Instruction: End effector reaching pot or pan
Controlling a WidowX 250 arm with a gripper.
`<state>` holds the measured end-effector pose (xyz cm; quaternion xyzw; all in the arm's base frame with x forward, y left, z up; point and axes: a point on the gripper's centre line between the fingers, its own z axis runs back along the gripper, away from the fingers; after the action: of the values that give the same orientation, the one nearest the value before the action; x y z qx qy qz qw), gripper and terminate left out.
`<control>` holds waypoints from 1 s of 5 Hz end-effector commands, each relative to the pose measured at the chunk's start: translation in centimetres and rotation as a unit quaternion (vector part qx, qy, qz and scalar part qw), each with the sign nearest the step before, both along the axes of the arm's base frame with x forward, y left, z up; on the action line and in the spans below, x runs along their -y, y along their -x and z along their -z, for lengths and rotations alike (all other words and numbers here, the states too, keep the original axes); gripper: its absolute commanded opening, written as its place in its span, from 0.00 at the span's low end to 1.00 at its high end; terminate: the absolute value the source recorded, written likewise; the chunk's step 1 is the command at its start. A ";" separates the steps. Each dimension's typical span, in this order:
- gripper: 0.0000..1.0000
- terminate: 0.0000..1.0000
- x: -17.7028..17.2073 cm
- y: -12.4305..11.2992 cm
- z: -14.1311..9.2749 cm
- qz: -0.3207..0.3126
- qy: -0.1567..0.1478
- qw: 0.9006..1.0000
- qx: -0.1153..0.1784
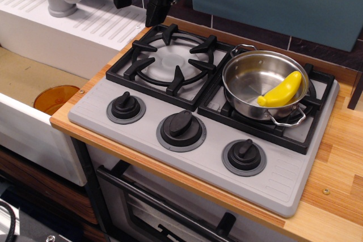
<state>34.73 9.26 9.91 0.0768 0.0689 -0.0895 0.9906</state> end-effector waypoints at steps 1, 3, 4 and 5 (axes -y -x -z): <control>1.00 0.00 0.0 0.0 0.0 0.000 0.000 1.000 0.000; 1.00 0.00 4.3 -0.9 0.1 -0.052 0.009 0.999 0.001; 1.00 0.00 6.7 -1.3 0.0 -0.073 0.015 0.997 -0.003; 1.00 0.00 8.2 -1.5 -0.6 -0.088 0.018 0.996 -0.012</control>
<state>35.44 0.72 8.87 0.0487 0.1151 -0.0069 0.9921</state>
